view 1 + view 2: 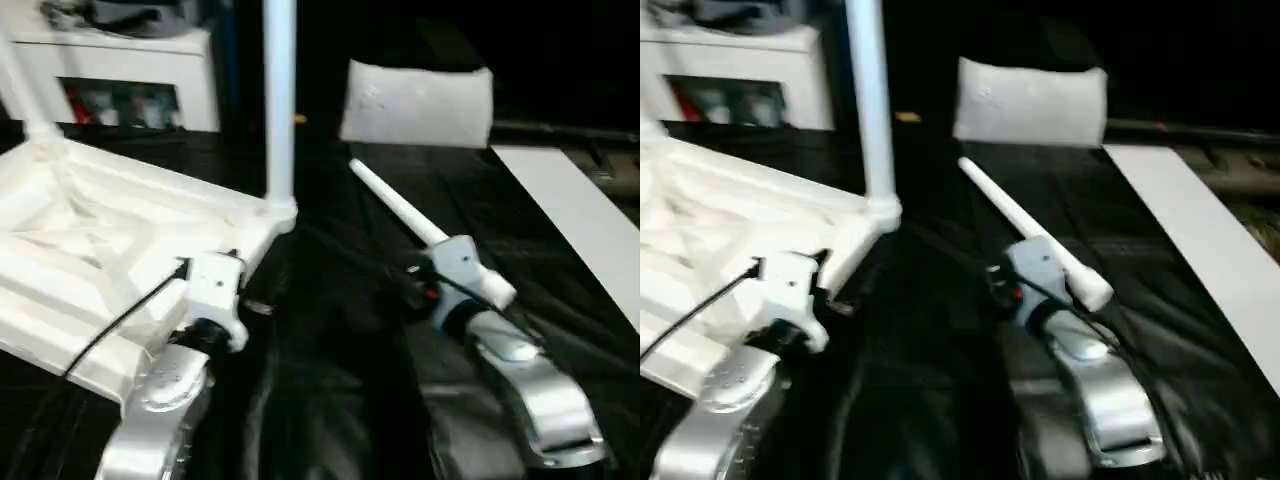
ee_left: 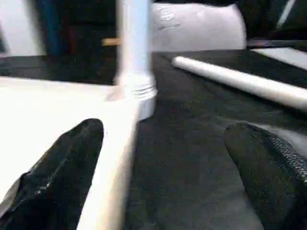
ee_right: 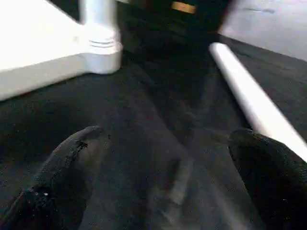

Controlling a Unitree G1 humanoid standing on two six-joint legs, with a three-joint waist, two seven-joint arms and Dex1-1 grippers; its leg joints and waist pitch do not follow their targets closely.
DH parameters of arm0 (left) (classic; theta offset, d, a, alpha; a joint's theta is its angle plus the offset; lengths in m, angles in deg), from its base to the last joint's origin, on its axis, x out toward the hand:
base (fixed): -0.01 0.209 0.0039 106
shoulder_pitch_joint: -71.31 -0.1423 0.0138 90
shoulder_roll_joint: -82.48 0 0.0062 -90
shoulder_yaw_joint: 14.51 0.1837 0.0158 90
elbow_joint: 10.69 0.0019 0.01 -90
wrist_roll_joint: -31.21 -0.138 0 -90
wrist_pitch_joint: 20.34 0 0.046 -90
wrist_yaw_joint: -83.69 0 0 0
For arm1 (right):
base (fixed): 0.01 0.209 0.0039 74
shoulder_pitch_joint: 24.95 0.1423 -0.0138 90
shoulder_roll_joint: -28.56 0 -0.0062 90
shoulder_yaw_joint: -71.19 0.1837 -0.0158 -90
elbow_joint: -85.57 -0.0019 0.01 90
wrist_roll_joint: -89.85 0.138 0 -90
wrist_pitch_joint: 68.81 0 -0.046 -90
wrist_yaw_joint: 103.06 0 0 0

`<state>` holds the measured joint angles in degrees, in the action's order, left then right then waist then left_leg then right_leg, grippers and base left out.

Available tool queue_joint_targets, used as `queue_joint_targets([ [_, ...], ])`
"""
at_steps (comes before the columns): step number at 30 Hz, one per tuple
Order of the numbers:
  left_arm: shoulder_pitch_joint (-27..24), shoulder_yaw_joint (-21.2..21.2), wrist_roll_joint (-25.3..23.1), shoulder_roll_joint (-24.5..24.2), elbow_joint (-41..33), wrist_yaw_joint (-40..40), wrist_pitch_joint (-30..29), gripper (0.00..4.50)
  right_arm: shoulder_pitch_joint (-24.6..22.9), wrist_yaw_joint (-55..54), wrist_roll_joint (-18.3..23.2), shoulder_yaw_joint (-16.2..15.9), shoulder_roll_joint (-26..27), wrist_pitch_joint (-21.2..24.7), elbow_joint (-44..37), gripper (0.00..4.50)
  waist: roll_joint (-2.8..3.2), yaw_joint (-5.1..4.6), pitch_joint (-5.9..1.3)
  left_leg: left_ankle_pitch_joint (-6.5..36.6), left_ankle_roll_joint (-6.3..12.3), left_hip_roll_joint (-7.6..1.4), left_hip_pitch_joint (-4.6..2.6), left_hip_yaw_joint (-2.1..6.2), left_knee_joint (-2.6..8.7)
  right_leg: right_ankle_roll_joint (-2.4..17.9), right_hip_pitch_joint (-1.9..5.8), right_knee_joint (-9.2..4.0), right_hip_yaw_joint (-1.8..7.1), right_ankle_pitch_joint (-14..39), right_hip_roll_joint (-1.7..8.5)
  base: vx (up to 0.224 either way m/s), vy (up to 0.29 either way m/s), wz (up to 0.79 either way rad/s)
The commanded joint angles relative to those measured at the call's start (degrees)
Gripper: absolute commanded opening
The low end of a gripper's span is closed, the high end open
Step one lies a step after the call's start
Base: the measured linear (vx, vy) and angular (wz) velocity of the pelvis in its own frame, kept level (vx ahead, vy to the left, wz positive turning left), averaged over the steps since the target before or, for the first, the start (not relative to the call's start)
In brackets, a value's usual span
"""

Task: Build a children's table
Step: Move to table, then pick table leg

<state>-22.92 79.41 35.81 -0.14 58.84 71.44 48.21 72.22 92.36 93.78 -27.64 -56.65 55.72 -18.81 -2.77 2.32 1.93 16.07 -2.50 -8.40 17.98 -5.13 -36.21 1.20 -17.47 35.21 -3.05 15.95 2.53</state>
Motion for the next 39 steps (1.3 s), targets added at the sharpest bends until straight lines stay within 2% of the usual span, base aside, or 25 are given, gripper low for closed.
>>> queue_joint_targets([
  [1,0.2,0.6,-0.5,0.1,-1.4,-0.5,-0.3,4.43,0.3,-0.4,-0.2,1.2,-1.0,0.8,0.4,4.5,1.36,-2.55,-2.57,-0.5,17.33,-6.23,-6.07,4.54,6.46,9.5,-3.23,0.18,-0.24,1.7,2.15,0.137,0.005,0.1],
  [2,0.1,0.6,-0.5,0.2,-1.6,-0.3,-0.6,4.43,0.6,-0.4,0.0,1.6,-1.2,0.6,0.8,4.5,1.14,-2.67,-2.52,-2.5,20.26,-6.12,-6.02,4.77,6.14,9.0,-3.47,0.43,0.03,0.1,2.66,0.126,-0.003,0.09],
  [3,0.1,0.4,-0.3,0.3,-1.7,-0.3,-0.5,4.43,0.7,-0.3,0.2,1.7,-1.2,0.6,1.0,4.5,0.14,-2.07,-2.22,-6.2,23.21,-3.66,-3.39,2.34,4.72,10.1,-1.27,-1.74,1.7,-4.6,4.47,0.083,-0.001,0.06],
  [4,0.1,0.2,0.3,0.5,-2.1,-0.5,-0.5,4.43,1.2,-0.3,0.4,2.3,-1.4,0.9,1.7,4.5,-0.79,-0.3,-3.0,-11.6,21.43,1.2,3.71,-0.57,1.11,10.8,5.87,-3.23,4.84,-10.7,5.78,0.083,-0.001,0.06],
  [5,0.2,0.1,0.9,0.4,-2.3,-0.7,-0.7,4.43,1.7,-0.5,0.1,2.6,-1.6,1.0,2.4,4.5,-0.42,0.75,-3.38,-14.3,19.25,0.68,4.77,-0.44,0.54,11.9,6.31,-3.15,5.78,-15.2,6.96,0.0,0.0,0.0],
  [6,0.2,0.4,1.5,-0.4,-2.8,-2.1,-1.1,4.43,3.0,0.2,0.1,3.1,-2.3,0.0,4.3,4.5,-0.29,0.67,-3.69,-19.2,14.55,-0.49,5.83,0.12,1.17,13.0,6.34,-1.0,4.92,-25.9,5.85,0.051,-0.009,0.0],
  [7,0.0,0.8,2.7,-1.5,-3.7,-3.9,-1.5,4.43,4.6,0.6,-0.4,3.5,-3.1,-0.4,6.5,4.5,0.23,0.16,-3.65,-26.4,10.33,-1.43,3.36,0.64,1.94,12.7,3.86,0.73,3.11,-33.7,3.53,0.051,-0.009,0.0],
  [8,-0.1,1.2,3.5,-2.4,-4.5,-5.4,-1.9,4.43,6.1,1.0,-0.9,3.9,-3.9,-0.8,8.5,4.5,0.09,-0.23,-3.81,-30.7,8.93,-1.64,2.0,1.01,1.76,12.0,2.8,1.23,2.78,-35.8,2.65,0.057,-0.035,0.02],
  [9,-0.1,1.3,4.4,-3.2,-5.3,-6.8,-2.5,4.43,7.9,1.7,-1.0,4.4,-4.8,-0.6,10.9,4.5,0.34,-0.18,-4.23,-35.4,8.35,-1.64,1.07,1.2,1.23,11.0,2.04,1.77,2.97,-38.7,2.46,0.0,0.0,0.0],
  [10,0.1,1.4,5.7,-4.5,-6.4,-8.6,-4.0,4.43,10.5,2.7,-1.1,4.5,-6.5,-0.4,14.4,4.5,0.45,-0.15,-4.41,-44.9,6.01,-1.15,0.87,1.14,0.65,8.1,1.18,2.22,3.52,-43.4,2.09,0.0,0.0,0.0],
  [11,0.2,1.4,5.9,-4.8,-6.6,-8.8,-4.3,4.43,10.9,2.9,-1.1,4.5,-6.7,-0.5,14.9,4.5,0.51,0.09,-4.2,-43.4,4.52,-1.15,0.91,0.84,0.79,7.6,0.84,1.92,3.49,-42.5,2.26,0.0,0.0,0.0],
  [12,0.5,1.7,6.5,-6.2,-7.4,-10.4,-5.6,4.43,13.0,3.6,-1.4,4.5,-8.1,-0.3,17.8,4.5,0.62,0.26,-3.42,-35.4,1.87,-1.77,1.27,0.49,1.61,7.7,0.7,0.97,3.52,-36.7,3.04,0.0,0.0,0.0],
  [13,0.7,2.0,6.8,-7.2,-8.0,-11.6,-6.6,4.43,14.6,4.0,-1.6,4.5,-9.0,-0.1,20.1,4.5,0.59,0.34,-3.13,-30.3,0.57,-2.09,1.38,0.39,2.12,8.2,0.81,0.48,3.51,-32.9,3.44,0.0,0.0,0.0],
  [14,0.8,2.4,7.3,-8.4,-8.7,-13.0,-7.8,4.43,16.4,4.9,-1.8,4.3,-10.0,-0.5,22.9,4.5,0.71,0.6,-2.5,-19.3,-1.77,-2.64,1.66,0.26,3.07,9.5,1.01,-0.35,3.55,-24.1,4.12,-0.073,-0.017,0.0],
  [15,0.8,2.5,7.6,-8.9,-9.1,-13.6,-8.4,4.43,17.2,5.4,-1.9,4.2,-10.5,-0.7,24.2,4.5,0.69,0.6,-2.19,-13.5,-2.73,-2.86,1.66,0.07,3.51,10.2,1.02,-0.72,3.56,-19.3,4.37,-0.108,-0.014,0.0],
  [16,0.8,2.9,7.9,-10.0,-10.0,-14.7,-9.5,4.43,19.3,6.3,-2.6,3.9,-11.5,-1.1,27.9,4.5,1.21,0.84,-1.81,-3.4,-3.65,-3.36,1.42,-0.13,4.34,11.5,0.99,-1.37,3.6,-10.2,4.88,-0.108,-0.014,0.0],
  [18,1.1,3.6,8.9,-12.1,-11.7,-16.2,-11.9,4.43,23.3,8.1,-3.8,2.8,-13.2,-1.6,35.3,4.5,1.03,0.66,-1.27,3.7,-3.22,-3.63,1.27,-0.73,4.92,12.9,0.72,-2.26,3.48,-0.6,5.19,-0.115,-0.015,0.04],
  [19,1.3,3.8,9.5,-13.1,-12.4,-16.9,-12.9,4.43,25.1,8.7,-4.2,2.5,-13.7,-1.9,38.5,4.5,0.93,0.59,-1.17,5.2,-3.06,-3.73,1.22,-0.97,4.96,13.3,0.51,-2.31,3.55,1.7,5.23,-0.104,-0.015,0.05],
  [23,2.0,3.9,12.1,-15.7,-14.4,-19.1,-16.5,4.43,31.6,9.5,-5.4,2.4,-14.9,-6.3,52.9,4.5,1.29,0.96,-1.32,5.9,-2.38,-3.92,1.34,-2.33,4.95,13.8,-0.34,-2.84,3.51,7.6,5.49,-0.079,-0.027,0.03],
  [27,1.7,3.3,13.8,-18.0,-16.6,-21.0,-19.5,4.43,37.2,11.6,-6.2,2.4,-15.0,-12.1,67.0,4.5,1.51,1.3,-1.65,4.2,-2.31,-4.05,1.98,-2.95,4.95,14.3,-0.54,-2.33,3.31,3.7,5.07,-0.025,-0.01,0.01],
  [30,1.2,3.1,14.1,-18.8,-17.2,-21.0,-20.2,4.43,38.9,12.3,-6.5,2.6,-14.7,-14.6,72.0,4.5,1.45,1.49,-2.14,-1.8,-0.54,-3.93,2.67,-3.21,4.38,15.1,-0.63,-1.57,3.31,-4.7,4.77,0.0,0.0,0.0],
  [32,1.1,3.1,14.3,-19.0,-17.5,-21.0,-20.5,4.43,39.4,12.5,-6.8,2.4,-14.7,-15.3,73.5,4.5,1.36,1.72,-2.32,-3.5,0.32,-3.86,2.84,-3.23,4.23,15.6,-0.49,-1.33,3.21,-7.6,4.72,0.0,0.0,0.0],
  [34,1.1,2.8,14.9,-19.5,-18.1,-20.9,-21.5,4.43,41.1,14.3,-7.4,2.0,-14.7,-17.2,77.9,4.5,1.35,1.91,-2.98,-7.2,1.83,-3.72,3.19,-3.21,3.73,16.8,-0.54,-0.54,3.04,-13.4,4.57,0.0,0.0,0.0],
  [36,0.8,2.5,15.4,-20.1,-18.9,-20.7,-22.6,4.48,43.4,13.8,-7.6,2.9,-14.5,-19.2,83.4,4.33,1.36,1.93,-2.72,-7.5,2.99,-3.68,3.37,-3.31,3.71,17.3,-0.78,-0.6,2.99,-14.6,4.48,0.0,0.0,0.0],
  [39,0.7,2.3,15.5,-20.3,-19.2,-20.5,-23.1,4.5,44.3,13.3,-7.6,3.4,-14.4,-19.9,85.5,4.15,1.49,1.97,-2.5,-4.6,2.87,-3.97,3.25,-3.37,3.86,17.9,-0.96,-0.8,3.0,-11.3,4.69,0.0,0.0,0.0],
])
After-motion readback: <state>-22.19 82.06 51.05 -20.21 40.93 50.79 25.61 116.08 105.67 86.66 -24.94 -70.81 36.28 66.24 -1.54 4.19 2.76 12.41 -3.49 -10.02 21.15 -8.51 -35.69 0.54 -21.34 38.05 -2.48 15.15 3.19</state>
